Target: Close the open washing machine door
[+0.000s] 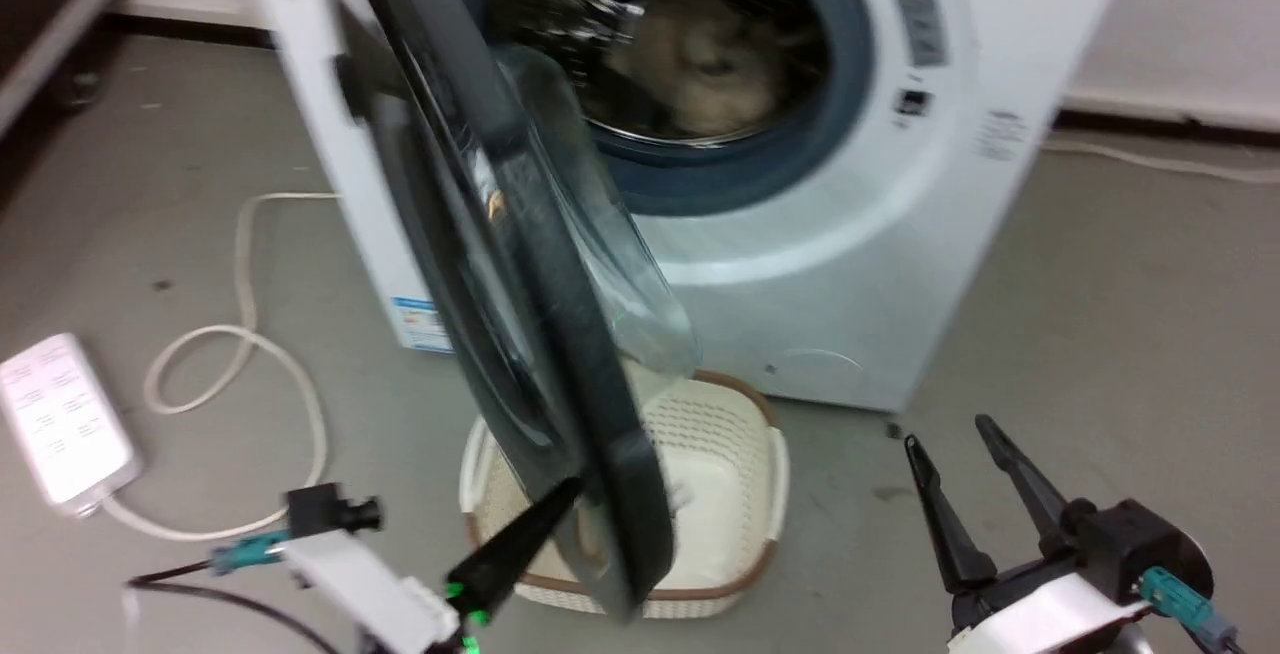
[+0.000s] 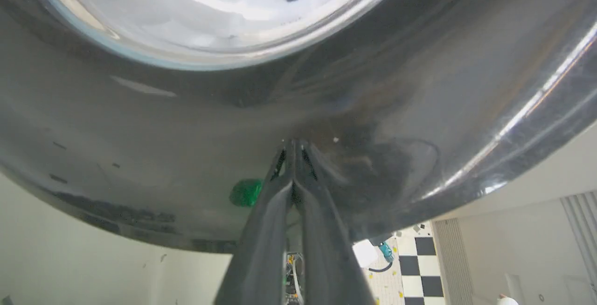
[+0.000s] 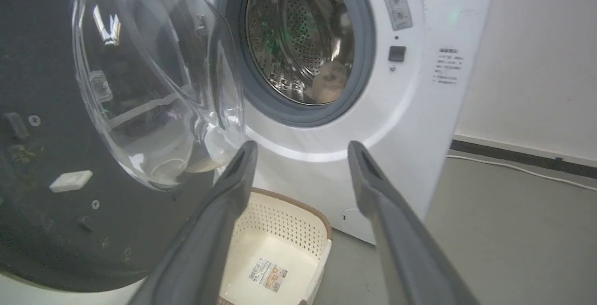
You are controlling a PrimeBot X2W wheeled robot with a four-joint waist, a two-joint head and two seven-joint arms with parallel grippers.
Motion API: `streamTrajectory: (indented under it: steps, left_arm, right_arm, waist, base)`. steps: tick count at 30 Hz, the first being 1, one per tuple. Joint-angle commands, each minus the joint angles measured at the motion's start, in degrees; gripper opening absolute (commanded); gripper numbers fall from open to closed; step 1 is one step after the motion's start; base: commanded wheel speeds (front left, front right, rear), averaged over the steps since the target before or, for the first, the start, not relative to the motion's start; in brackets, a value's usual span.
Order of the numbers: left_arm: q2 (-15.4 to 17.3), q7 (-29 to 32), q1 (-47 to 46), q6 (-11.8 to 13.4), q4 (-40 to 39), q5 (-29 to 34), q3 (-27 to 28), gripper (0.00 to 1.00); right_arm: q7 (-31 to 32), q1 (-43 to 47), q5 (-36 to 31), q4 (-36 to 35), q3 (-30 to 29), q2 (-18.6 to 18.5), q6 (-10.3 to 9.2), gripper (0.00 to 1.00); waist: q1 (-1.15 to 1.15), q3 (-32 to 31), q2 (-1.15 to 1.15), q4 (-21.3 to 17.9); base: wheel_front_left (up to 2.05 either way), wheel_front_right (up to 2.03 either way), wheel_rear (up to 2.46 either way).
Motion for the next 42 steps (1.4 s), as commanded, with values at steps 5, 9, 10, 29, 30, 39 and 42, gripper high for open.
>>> streamTrajectory:
  steps: [5,9,10,29,30,39,42]
  left_arm:
    - [-0.1,-8.5,-6.1,-1.4,5.4,-3.2,-5.7,0.0]
    - [-0.2,-15.1,-11.7,-2.4,10.0,-4.8,-8.5,0.0]
    - [-0.2,-16.7,-13.2,-2.5,11.2,-5.2,-9.0,0.0]
    - [-0.2,-33.1,-35.2,-5.6,33.3,-9.1,-10.4,0.0]
    - [-0.2,-33.4,-34.6,-5.7,33.3,-9.2,-10.7,0.19]
    - [2.9,-34.7,-23.3,-5.8,22.1,-2.9,-15.4,1.0]
    - [6.8,-37.7,-18.0,-5.8,16.9,2.9,-17.9,1.0]
  right_arm:
    - [-0.3,-2.2,-0.3,-0.4,-0.7,-0.2,0.06,1.0]
    - [-0.3,-3.5,0.2,-0.7,-0.8,0.4,0.06,1.0]
    - [-0.3,-3.7,0.3,-0.7,-0.8,0.6,0.06,1.0]
    - [-0.3,-4.5,0.9,-1.4,-0.4,2.6,0.06,1.0]
    - [-0.3,-4.2,0.9,-1.6,-0.5,2.4,0.06,1.0]
    - [-0.3,-1.4,1.5,-2.7,-0.9,0.4,0.06,1.0]
    - [-0.3,0.0,1.7,-3.2,-1.3,-0.1,0.06,1.0]
  waist:
    - [0.0,6.0,0.0,-10.4]
    - [0.0,9.1,0.0,-16.1]
    - [0.0,9.8,0.0,-17.4]
    - [0.0,11.5,0.0,-23.6]
    - [0.0,11.0,0.0,-22.8]
    - [0.0,5.6,0.0,-15.7]
    - [0.0,3.4,0.0,-13.0]
  base:
    - [0.0,0.0,0.0]
    - [0.0,0.0,0.0]
    - [0.0,0.0,0.0]
    - [0.0,0.0,0.0]
    - [0.0,0.0,0.0]
    - [0.0,0.0,0.0]
    - [0.0,0.0,0.0]
